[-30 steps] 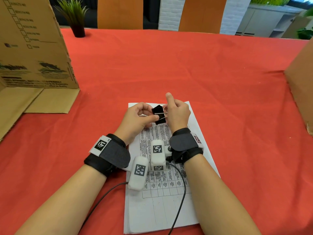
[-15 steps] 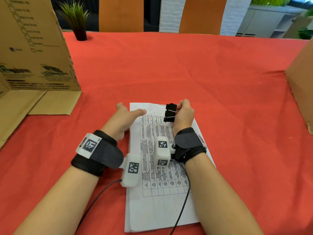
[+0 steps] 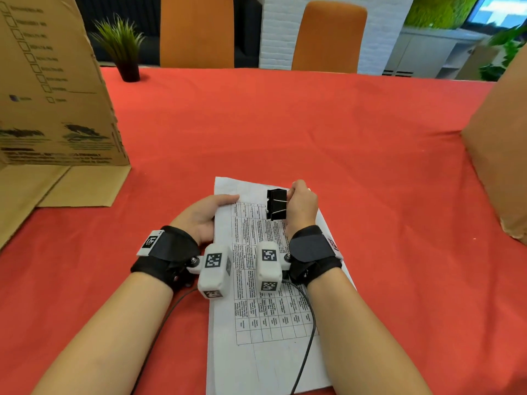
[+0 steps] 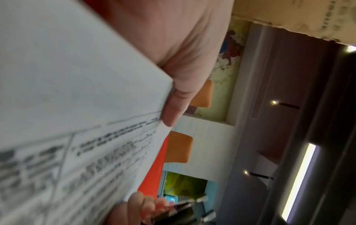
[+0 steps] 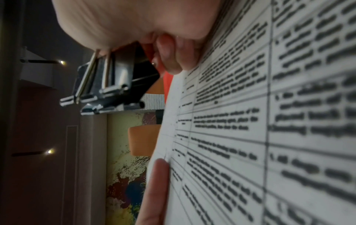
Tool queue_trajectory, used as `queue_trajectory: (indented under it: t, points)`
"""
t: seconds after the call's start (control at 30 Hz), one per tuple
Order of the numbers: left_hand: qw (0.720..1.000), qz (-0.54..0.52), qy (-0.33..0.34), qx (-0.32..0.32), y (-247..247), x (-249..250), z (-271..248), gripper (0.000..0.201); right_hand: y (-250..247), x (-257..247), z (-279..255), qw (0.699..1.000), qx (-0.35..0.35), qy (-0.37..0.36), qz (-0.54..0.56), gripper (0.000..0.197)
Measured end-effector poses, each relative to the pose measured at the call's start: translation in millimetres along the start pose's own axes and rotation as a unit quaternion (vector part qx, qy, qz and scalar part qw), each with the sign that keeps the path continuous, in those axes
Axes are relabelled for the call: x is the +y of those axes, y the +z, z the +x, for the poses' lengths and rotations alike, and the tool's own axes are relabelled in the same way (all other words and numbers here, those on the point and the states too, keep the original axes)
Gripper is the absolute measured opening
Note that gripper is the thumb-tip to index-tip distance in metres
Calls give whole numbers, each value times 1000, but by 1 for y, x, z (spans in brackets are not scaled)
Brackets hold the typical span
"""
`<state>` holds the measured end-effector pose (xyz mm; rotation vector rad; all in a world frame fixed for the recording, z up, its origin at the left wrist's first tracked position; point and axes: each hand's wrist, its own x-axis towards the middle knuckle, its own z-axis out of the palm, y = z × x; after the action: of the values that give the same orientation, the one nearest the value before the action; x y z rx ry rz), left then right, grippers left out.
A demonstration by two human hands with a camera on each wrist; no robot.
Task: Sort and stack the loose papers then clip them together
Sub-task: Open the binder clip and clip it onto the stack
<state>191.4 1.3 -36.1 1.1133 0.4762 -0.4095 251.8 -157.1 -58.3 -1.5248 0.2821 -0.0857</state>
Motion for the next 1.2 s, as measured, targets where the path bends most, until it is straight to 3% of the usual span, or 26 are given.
queue_trajectory:
  t: [0.13, 0.2, 0.27, 0.33, 0.4, 0.5, 0.63, 0.73, 0.83, 1.07, 1.2]
  points:
    - [1000, -15, 3, -12, -5, -3, 4, 22, 2, -1, -2, 1000, 2, -9, -19, 52]
    - [999, -9, 40, -25, -4, -3, 4, 19, 0, -3, -5, 999, 17, -24, -12, 55]
    - [994, 19, 103, -38, -3, -3, 0, 18, -6, -11, -11, 994, 41, -89, -46, 52]
    - [983, 50, 168, -47, -1, -3, -9, 17, -16, -30, -18, 965, 84, -219, -115, 51]
    - [968, 85, 230, -55, 2, -2, -21, 14, -26, -62, -28, 897, 125, -392, -160, 48]
    - [943, 113, 307, -61, 7, -4, -33, 13, -32, -107, -32, 756, 129, -605, -213, 45]
    - [917, 147, 366, -51, 13, -4, -38, 13, -33, -134, -28, 599, 87, -725, -328, 44]
    - [910, 159, 380, -45, 13, -3, -38, 11, -35, -142, -28, 542, 80, -758, -354, 42]
    - [906, 158, 391, -45, 16, -4, -39, 8, -34, -152, -30, 536, 88, -763, -351, 43]
    - [905, 148, 396, -44, 18, -4, -41, 14, -26, -146, -31, 558, 70, -748, -353, 45]
    - [905, 143, 399, -41, 17, -3, -41, 7, -22, -148, -31, 580, 61, -730, -356, 44]
